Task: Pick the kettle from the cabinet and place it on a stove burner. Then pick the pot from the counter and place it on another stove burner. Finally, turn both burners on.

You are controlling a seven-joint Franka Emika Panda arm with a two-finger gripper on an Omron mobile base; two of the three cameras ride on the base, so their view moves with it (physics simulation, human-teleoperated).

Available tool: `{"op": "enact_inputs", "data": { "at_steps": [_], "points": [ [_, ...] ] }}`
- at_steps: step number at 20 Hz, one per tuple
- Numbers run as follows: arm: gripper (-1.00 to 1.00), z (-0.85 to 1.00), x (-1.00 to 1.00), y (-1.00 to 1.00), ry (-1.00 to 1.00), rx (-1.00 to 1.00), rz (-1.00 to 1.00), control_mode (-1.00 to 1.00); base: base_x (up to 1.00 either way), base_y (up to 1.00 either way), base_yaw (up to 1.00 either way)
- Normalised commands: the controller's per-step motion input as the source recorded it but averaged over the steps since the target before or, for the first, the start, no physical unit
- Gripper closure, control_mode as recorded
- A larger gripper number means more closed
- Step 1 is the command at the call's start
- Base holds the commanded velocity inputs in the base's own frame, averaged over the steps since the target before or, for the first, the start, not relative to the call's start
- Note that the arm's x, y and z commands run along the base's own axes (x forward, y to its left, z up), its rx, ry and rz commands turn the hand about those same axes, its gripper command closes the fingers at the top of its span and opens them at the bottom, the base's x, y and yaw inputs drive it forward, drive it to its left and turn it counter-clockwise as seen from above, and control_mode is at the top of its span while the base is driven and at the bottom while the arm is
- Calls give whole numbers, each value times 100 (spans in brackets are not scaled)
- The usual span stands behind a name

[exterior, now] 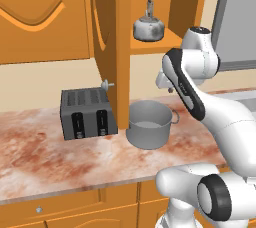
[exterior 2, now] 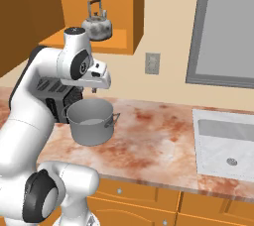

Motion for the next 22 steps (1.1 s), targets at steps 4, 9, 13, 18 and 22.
{"op": "enact_inputs", "data": {
  "at_steps": [4,9,13,18,22],
  "points": [
    [-100,0,0,0,-7,0,0,-100,0,0,0],
    [-100,8,-1,0,-19,-2,0,-100,0,0,0],
    [-100,11,0,0,-20,-1,0,-100,0,0,0],
    [-100,11,0,0,-18,-1,0,-100,0,0,0],
    [-100,13,0,0,-12,0,0,-100,0,0,0]
  ]
}}
